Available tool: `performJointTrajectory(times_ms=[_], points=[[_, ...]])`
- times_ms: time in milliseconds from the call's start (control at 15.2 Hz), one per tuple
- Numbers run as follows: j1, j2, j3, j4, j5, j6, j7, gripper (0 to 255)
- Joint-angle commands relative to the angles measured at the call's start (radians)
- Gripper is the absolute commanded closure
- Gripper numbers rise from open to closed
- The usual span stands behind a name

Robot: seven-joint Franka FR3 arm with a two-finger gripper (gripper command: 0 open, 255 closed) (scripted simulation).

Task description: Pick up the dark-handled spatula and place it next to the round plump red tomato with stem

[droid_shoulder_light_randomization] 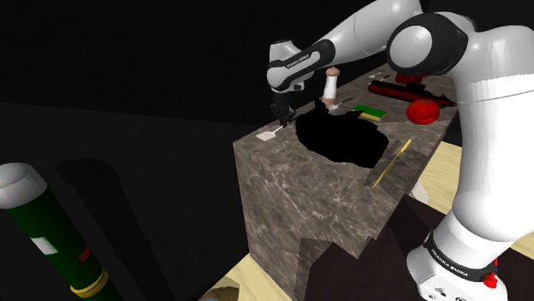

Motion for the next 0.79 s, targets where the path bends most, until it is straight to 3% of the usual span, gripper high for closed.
performJointTrajectory(times_ms=[0,726], points=[[0.000,-0.009,0.001,0.008,0.002,-0.017,-0.002,255],[-0.001,-0.055,0.006,0.087,0.013,-0.141,-0.016,255]])
